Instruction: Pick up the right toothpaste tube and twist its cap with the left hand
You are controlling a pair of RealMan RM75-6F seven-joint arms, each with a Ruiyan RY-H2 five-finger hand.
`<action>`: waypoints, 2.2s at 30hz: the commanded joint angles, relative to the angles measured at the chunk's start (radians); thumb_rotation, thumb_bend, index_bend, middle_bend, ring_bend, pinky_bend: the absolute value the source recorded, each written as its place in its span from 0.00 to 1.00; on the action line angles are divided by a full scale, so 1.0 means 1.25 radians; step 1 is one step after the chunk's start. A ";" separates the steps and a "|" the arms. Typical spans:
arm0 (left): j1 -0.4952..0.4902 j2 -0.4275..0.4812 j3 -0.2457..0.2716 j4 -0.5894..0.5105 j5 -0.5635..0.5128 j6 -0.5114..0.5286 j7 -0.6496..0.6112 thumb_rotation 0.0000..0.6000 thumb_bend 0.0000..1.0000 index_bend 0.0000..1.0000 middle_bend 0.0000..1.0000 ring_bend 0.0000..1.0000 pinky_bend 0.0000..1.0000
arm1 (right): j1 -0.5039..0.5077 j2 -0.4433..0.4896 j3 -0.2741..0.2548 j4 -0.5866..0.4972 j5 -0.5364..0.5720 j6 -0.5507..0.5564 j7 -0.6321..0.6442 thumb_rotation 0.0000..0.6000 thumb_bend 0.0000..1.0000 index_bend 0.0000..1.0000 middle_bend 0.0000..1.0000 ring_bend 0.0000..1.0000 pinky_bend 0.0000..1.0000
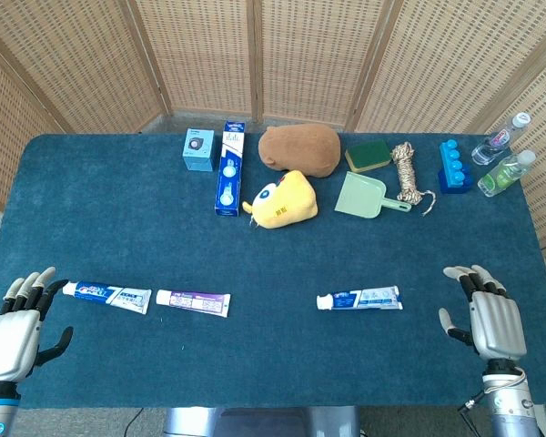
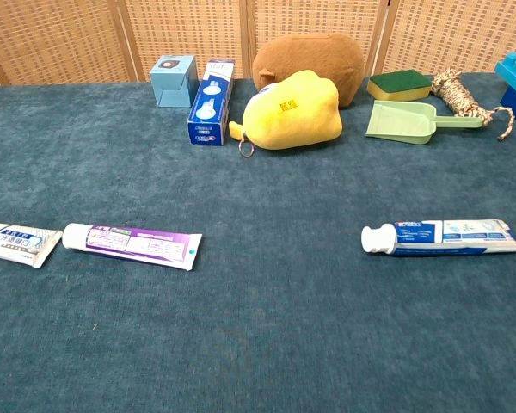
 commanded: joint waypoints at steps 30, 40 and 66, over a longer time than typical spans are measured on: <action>-0.048 0.049 -0.030 -0.017 0.004 -0.041 -0.035 1.00 0.33 0.15 0.07 0.00 0.00 | 0.113 -0.071 0.008 0.055 0.057 -0.187 0.012 1.00 0.36 0.26 0.24 0.13 0.20; -0.074 0.052 -0.048 -0.003 -0.028 -0.067 -0.047 1.00 0.33 0.15 0.07 0.00 0.00 | 0.183 -0.175 0.016 0.147 0.113 -0.228 -0.073 1.00 0.36 0.30 0.24 0.12 0.20; -0.086 0.053 -0.042 0.005 -0.038 -0.068 -0.055 1.00 0.33 0.15 0.06 0.00 0.00 | 0.242 -0.266 -0.005 0.244 0.226 -0.243 -0.181 1.00 0.30 0.30 0.23 0.11 0.20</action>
